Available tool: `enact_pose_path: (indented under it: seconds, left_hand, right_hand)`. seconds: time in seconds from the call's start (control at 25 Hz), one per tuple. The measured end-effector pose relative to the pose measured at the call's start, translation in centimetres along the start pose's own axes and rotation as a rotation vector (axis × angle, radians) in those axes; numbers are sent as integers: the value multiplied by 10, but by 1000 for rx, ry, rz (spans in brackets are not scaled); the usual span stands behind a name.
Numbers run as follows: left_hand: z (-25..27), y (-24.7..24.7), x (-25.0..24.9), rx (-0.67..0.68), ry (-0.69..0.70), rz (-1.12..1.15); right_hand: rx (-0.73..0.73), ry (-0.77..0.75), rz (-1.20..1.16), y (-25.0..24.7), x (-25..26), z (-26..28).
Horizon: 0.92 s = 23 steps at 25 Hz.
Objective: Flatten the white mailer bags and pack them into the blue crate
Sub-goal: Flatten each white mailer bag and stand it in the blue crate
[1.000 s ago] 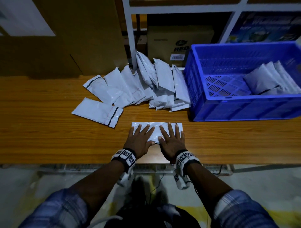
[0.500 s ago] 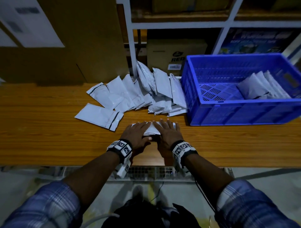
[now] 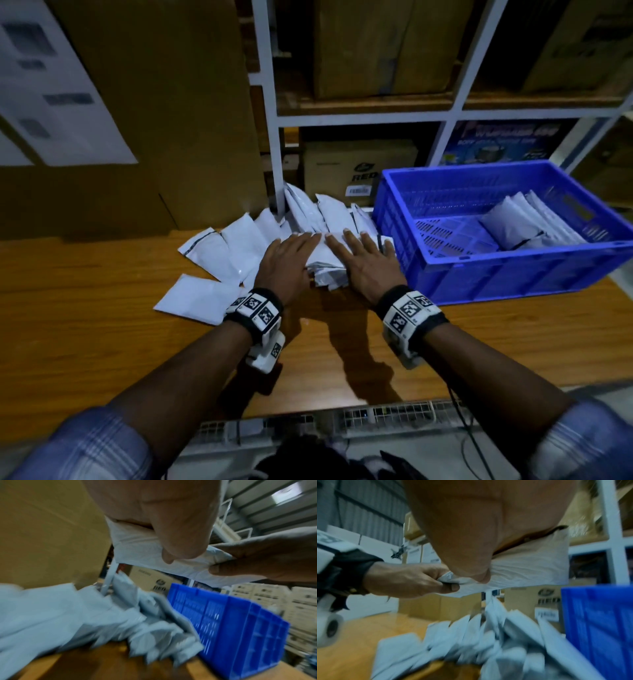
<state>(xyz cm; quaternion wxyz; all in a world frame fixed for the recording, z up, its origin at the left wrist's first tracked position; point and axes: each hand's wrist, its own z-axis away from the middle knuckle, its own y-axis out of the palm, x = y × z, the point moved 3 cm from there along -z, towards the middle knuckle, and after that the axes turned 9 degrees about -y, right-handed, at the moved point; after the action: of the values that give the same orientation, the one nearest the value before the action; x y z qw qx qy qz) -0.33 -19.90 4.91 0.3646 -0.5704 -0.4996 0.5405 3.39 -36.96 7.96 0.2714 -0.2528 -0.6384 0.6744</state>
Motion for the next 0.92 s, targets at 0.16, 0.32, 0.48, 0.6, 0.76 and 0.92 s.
enact_pose_path:
  seconds: [0.16, 0.32, 0.48, 0.6, 0.76, 0.92]
  left_hand:
    - [-49, -30, -32, -123, 164, -18]
    - [-105, -39, -90, -146, 321, -54]
    - [-170, -27, -171, -75, 431, -68]
    - [-216, -16, -234, -52, 525, -125]
    - [-281, 13, -315, 27, 571, -153]
    - [-324, 58, -363, 128, 563, -139]
  right_hand:
    - [-63, 118, 19, -38, -34, 1]
    - [-83, 252, 46, -63, -91, 19]
    - [-65, 372, 35, -72, -175, 36]
    - [-9, 402, -26, -71, -245, 44]
    - [10, 516, -175, -62, -345, 47]
    - [102, 525, -301, -29, -412, 32]
